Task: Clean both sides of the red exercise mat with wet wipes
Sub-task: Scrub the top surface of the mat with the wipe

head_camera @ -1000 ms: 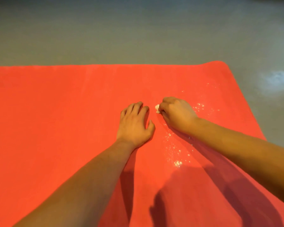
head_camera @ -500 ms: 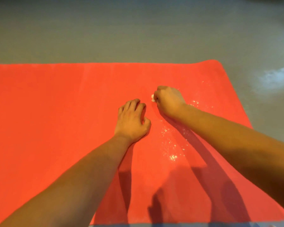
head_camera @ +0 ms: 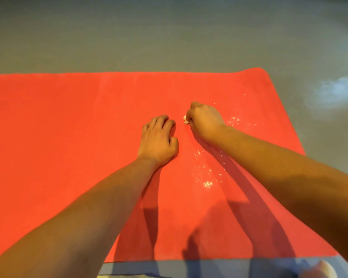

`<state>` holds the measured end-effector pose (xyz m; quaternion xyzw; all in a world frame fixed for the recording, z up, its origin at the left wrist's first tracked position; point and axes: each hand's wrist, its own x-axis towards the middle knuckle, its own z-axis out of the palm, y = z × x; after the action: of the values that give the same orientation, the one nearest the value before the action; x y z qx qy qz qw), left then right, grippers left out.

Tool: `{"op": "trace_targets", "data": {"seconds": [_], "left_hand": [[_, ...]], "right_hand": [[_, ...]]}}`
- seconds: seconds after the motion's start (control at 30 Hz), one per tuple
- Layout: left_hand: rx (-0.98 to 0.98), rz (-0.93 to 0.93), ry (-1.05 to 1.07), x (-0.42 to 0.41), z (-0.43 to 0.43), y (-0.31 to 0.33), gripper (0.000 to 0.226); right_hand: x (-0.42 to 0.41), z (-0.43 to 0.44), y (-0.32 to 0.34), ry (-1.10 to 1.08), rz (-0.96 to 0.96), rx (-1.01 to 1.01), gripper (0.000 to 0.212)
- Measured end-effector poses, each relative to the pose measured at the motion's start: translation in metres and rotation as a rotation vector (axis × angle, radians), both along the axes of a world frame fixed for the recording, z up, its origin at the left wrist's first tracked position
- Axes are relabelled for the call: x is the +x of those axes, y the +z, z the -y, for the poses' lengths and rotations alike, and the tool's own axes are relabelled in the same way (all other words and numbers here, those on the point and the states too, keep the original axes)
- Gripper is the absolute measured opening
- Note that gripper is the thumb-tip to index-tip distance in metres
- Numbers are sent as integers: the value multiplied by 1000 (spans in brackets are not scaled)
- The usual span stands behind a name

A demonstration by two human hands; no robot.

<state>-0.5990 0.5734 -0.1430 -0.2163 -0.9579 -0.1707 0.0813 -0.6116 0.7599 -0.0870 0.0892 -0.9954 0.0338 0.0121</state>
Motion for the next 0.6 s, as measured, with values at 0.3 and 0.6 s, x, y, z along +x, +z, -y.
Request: {"op": "trace_targets", "data": {"seconds": [0.3, 0.6], "left_hand": [[23, -4, -5, -1, 1, -2, 51], [54, -28, -44, -2, 3, -2, 46]], "right_hand": [[124, 5, -3, 223, 10, -146, 15], [53, 7, -5, -14, 2, -121, 20]]}}
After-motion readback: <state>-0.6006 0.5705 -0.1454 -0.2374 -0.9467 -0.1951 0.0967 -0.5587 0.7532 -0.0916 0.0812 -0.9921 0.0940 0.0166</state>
